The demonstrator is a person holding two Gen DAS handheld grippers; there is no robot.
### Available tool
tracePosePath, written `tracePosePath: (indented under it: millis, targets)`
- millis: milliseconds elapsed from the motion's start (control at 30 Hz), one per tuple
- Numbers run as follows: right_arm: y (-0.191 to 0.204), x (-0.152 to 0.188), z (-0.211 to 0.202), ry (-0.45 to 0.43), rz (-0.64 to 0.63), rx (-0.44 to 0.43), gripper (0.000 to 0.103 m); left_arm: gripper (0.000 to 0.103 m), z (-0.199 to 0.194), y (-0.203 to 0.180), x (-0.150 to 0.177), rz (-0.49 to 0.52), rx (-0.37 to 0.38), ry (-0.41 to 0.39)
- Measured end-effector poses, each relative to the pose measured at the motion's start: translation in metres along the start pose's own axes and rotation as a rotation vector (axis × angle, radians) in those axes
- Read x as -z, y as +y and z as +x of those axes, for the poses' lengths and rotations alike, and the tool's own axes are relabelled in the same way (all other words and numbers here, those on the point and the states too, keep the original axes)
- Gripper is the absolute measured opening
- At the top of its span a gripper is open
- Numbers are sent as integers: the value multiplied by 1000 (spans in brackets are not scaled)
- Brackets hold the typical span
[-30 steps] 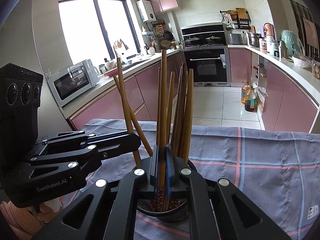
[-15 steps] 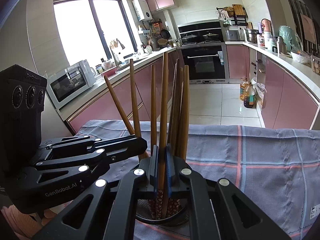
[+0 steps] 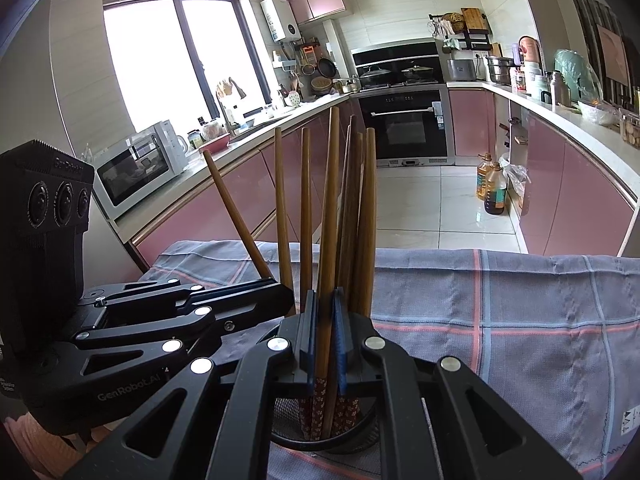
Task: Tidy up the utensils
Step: 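Open both grippers and withdraw them from the holder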
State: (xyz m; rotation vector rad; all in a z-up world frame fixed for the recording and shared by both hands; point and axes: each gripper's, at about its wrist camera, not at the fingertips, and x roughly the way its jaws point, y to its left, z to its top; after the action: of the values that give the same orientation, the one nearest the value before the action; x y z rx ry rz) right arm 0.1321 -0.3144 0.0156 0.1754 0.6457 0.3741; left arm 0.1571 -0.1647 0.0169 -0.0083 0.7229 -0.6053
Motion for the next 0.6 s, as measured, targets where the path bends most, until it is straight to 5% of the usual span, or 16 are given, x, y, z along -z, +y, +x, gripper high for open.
tracePosePath:
  millis: [300, 600]
  targets:
    - [1, 7, -8, -10, -3, -2, 8, 11, -3, 2, 10, 23, -17, -22]
    - [7, 19, -26, -60, -15, 13, 40, 53, -40, 8, 36, 34, -98, -149]
